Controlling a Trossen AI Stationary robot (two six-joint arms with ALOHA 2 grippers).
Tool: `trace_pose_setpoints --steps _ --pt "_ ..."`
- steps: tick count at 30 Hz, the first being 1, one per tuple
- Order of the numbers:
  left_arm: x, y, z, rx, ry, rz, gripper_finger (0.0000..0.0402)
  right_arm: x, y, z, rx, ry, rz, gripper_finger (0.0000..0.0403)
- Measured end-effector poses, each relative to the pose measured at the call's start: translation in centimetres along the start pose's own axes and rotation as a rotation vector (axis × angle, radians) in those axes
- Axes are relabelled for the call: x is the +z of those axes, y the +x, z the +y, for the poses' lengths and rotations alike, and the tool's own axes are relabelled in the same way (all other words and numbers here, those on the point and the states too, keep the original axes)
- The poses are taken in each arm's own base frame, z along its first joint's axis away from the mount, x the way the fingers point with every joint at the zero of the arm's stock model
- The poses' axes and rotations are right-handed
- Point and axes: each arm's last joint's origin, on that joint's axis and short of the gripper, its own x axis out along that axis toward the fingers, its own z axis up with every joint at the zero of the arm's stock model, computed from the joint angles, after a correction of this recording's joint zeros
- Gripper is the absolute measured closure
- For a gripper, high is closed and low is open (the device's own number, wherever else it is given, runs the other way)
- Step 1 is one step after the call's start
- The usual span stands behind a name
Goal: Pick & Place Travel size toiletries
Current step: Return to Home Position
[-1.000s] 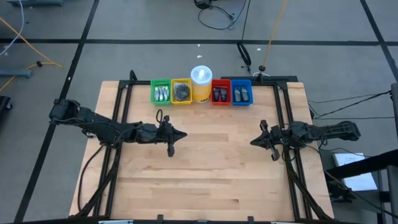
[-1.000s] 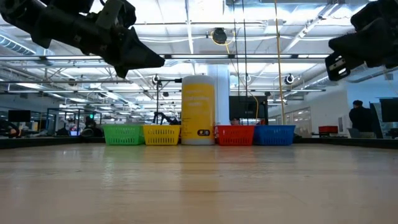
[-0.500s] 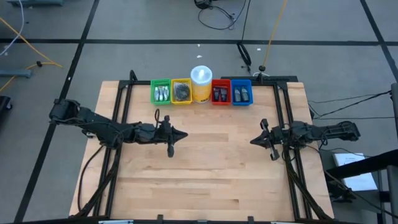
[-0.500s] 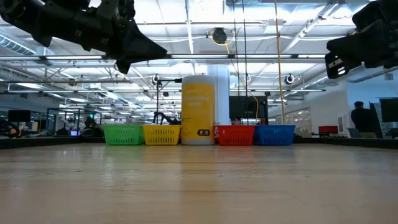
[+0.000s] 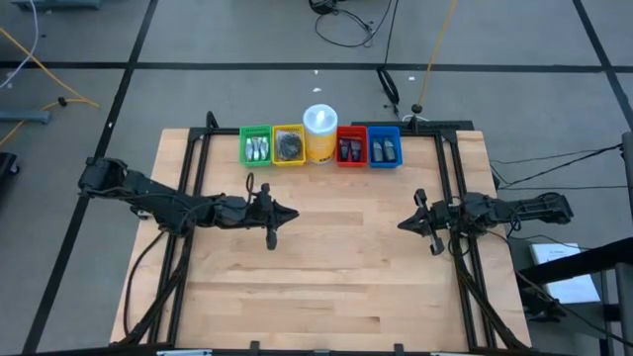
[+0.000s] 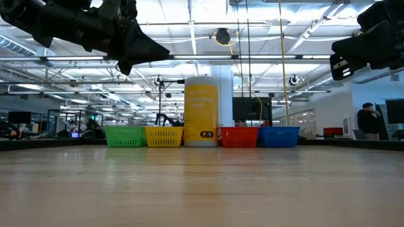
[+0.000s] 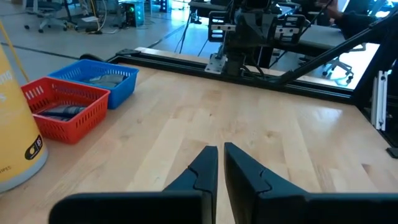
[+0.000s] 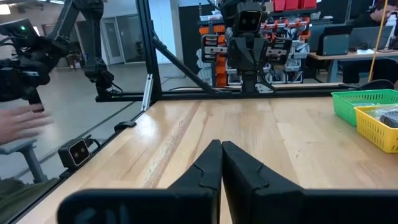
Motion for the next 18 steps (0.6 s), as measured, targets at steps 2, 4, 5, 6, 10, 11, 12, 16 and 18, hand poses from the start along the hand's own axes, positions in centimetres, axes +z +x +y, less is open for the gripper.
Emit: trace_pose_setpoints --steps 2,4,5,6,10,11,12,16,18 --pt "0.0 0.0 0.0 0.0 0.0 0.0 0.0376 0.0 0.0 0.0 0.0 0.0 0.0 0.0399" --pt "0.0 0.0 0.0 0.0 0.0 0.001 0.0376 0.0 0.0 0.0 0.0 0.0 0.0 0.0401" --pt "0.0 0.0 0.0 0.0 0.0 0.001 0.0376 0.0 0.0 0.0 0.0 0.0 0.0 0.0401" --pt "0.0 0.0 0.0 0.0 0.004 0.001 0.0376 0.0 0.0 0.0 0.0 0.0 0.0 0.0401" --pt "-0.8 0.0 0.0 -0.048 0.054 0.085 0.0376 0.0 0.0 0.0 0.0 0.0 0.0 0.0399" --pt "-0.9 0.0 0.0 -0.06 0.072 0.095 0.0376 0.0 0.0 0.0 0.0 0.0 0.0 0.0399" --pt "-0.9 0.0 -0.1 -0.076 0.099 0.096 0.0376 0.0 0.0 0.0 0.0 0.0 0.0 0.0399" --pt "-0.4 -0.6 0.0 -0.098 0.197 0.087 0.0376 0.0 0.0 0.0 0.0 0.0 0.0 0.0401" --pt "1.0 -2.1 0.1 -0.109 0.215 0.021 0.0376 0.0 0.0 0.0 0.0 0.0 -0.001 0.04"
